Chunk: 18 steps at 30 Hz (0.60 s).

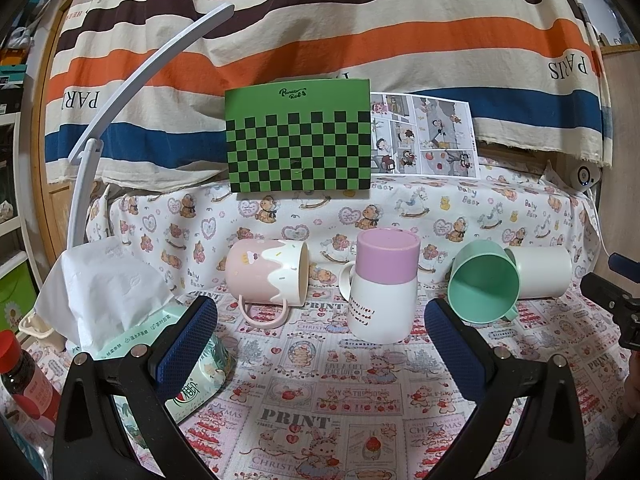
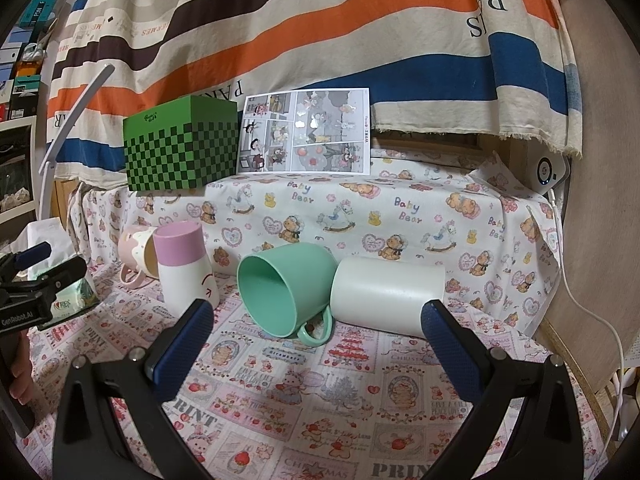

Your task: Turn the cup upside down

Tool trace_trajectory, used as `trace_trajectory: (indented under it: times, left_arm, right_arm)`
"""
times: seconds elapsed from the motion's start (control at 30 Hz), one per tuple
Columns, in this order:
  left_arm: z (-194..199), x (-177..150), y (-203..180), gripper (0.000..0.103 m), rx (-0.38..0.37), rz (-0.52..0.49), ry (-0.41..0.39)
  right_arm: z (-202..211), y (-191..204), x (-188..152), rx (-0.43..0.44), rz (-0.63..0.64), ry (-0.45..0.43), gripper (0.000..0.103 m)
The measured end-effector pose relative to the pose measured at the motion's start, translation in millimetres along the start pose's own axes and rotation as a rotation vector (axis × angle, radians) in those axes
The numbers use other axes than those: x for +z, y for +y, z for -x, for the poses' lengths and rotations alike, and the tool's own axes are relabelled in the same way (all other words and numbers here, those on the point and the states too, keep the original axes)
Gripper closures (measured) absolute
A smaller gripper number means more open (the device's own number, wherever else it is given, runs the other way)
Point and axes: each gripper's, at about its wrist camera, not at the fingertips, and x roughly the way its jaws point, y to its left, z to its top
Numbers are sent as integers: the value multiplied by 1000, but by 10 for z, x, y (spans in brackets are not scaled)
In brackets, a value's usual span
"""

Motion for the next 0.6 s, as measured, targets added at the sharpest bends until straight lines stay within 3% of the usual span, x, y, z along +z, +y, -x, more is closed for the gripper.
trace_trajectory:
  times: [0.6]
  left_arm:
    - [19, 14, 8, 0, -2, 2, -6]
  right_arm:
    - [-2, 5, 0, -1, -1, -2, 0]
